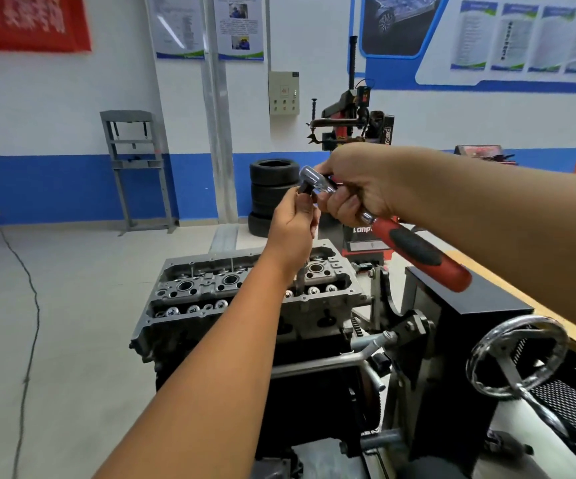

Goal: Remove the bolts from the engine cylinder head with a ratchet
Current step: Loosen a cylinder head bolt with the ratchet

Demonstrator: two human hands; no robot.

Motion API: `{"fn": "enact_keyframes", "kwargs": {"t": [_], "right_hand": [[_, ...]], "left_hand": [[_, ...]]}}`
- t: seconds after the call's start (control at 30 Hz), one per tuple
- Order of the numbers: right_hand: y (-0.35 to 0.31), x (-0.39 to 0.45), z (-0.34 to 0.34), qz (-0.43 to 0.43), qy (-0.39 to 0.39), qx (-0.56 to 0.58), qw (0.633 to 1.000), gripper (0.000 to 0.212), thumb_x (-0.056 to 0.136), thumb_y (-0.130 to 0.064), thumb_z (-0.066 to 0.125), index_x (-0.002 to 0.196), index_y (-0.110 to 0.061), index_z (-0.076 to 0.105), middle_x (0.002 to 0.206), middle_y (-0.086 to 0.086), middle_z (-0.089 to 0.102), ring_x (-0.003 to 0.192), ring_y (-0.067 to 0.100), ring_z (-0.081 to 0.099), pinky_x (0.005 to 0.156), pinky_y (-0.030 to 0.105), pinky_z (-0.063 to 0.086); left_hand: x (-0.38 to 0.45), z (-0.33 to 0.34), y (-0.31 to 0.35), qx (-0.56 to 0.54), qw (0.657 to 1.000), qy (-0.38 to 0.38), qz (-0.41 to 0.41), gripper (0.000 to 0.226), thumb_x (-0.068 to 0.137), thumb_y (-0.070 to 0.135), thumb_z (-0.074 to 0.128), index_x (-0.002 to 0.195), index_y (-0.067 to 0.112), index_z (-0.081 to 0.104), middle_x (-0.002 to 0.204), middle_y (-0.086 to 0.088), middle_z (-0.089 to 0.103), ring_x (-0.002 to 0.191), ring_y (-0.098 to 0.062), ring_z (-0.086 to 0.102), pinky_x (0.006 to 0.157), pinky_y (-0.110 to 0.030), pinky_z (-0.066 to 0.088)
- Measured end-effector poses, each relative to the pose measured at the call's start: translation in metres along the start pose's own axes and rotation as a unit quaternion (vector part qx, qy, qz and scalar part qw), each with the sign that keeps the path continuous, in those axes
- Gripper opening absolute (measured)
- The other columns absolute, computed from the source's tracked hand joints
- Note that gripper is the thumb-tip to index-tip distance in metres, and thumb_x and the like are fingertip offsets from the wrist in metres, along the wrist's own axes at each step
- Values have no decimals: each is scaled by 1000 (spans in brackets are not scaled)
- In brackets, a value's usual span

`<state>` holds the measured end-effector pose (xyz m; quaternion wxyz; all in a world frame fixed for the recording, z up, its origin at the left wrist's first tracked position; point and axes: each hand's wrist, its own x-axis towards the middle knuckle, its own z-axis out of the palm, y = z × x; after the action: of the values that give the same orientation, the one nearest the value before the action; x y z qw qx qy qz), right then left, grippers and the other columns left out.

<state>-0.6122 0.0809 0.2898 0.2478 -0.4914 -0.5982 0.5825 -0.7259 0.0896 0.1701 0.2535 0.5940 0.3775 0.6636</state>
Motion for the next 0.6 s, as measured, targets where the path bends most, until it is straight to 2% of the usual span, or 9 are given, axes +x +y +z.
{"fn": "enact_keyframes", "kwargs": {"t": [0.17, 0.27, 0.33, 0.4, 0.43, 0.47, 0.5, 0.57, 0.6], "right_hand": [[-7, -6, 6, 12, 27, -30, 999, 30, 108, -34, 49, 99, -6, 56, 57, 3, 51, 33, 7, 42, 29, 17, 35], [-11, -1, 13, 15, 45, -32, 998, 28, 109, -29, 46, 104, -4, 57, 58, 4, 50, 32, 7, 42, 29, 17, 36], [-8, 4, 17, 19, 36, -15, 999, 33, 109, -26, 40, 92, -4, 56, 57, 3, 44, 31, 6, 37, 28, 15, 30], [-5, 8, 22, 17, 28, 11, 999, 41, 109, -24, 32, 76, -8, 50, 51, 2, 37, 28, 6, 29, 27, 15, 22], [-4, 9, 26, 13, 33, 6, 999, 44, 109, -23, 29, 71, -9, 45, 46, 2, 35, 26, 8, 29, 26, 16, 21], [-3, 9, 30, -7, 51, -43, 998, 45, 110, -21, 29, 68, -10, 40, 44, 3, 36, 27, 12, 33, 27, 20, 25], [-2, 9, 33, -46, 83, -151, 984, 44, 110, -17, 31, 68, -10, 38, 49, 6, 40, 36, 19, 43, 33, 24, 33], [4, 10, 38, -136, 180, -388, 894, 31, 109, -14, 38, 84, -2, 51, 73, 9, 47, 72, 30, 51, 56, 30, 42], [6, 13, 40, -169, 214, -461, 844, 28, 110, -23, 40, 101, -3, 57, 82, 7, 47, 83, 29, 50, 64, 33, 42]], "left_hand": [[1, -5, -3, 33, 999, -22, 2, 27, 115, 32, 34, 99, 19, 52, 71, 4, 46, 61, -8, 38, 59, -28, 37], [5, -5, -6, 35, 999, -23, -6, 26, 112, 42, 39, 99, 25, 55, 71, 11, 50, 62, -5, 42, 62, -29, 40], [6, -3, -5, 32, 999, -26, -9, 22, 106, 49, 45, 101, 30, 56, 77, 11, 57, 68, -6, 48, 67, -34, 45], [5, 1, -4, 6, 999, -33, -11, 21, 96, 50, 55, 109, 34, 55, 97, 4, 65, 90, -14, 60, 86, -46, 53], [5, 3, -4, -9, 999, -37, -10, 26, 92, 50, 57, 112, 33, 54, 103, 1, 65, 99, -17, 60, 97, -50, 51], [4, 4, -4, -9, 999, -37, -3, 31, 88, 49, 57, 113, 31, 52, 103, 0, 64, 100, -16, 60, 100, -49, 51], [4, 4, -5, 4, 999, -35, 11, 33, 87, 47, 54, 113, 27, 52, 99, 1, 65, 96, -13, 60, 97, -46, 52], [5, 4, -7, 22, 998, -29, 41, 28, 91, 29, 47, 115, 19, 58, 96, 0, 69, 92, -9, 65, 91, -44, 56], [5, 5, -8, 21, 997, -26, 66, 30, 93, 19, 43, 115, 25, 63, 96, -3, 70, 93, -7, 66, 88, -41, 56]]}}
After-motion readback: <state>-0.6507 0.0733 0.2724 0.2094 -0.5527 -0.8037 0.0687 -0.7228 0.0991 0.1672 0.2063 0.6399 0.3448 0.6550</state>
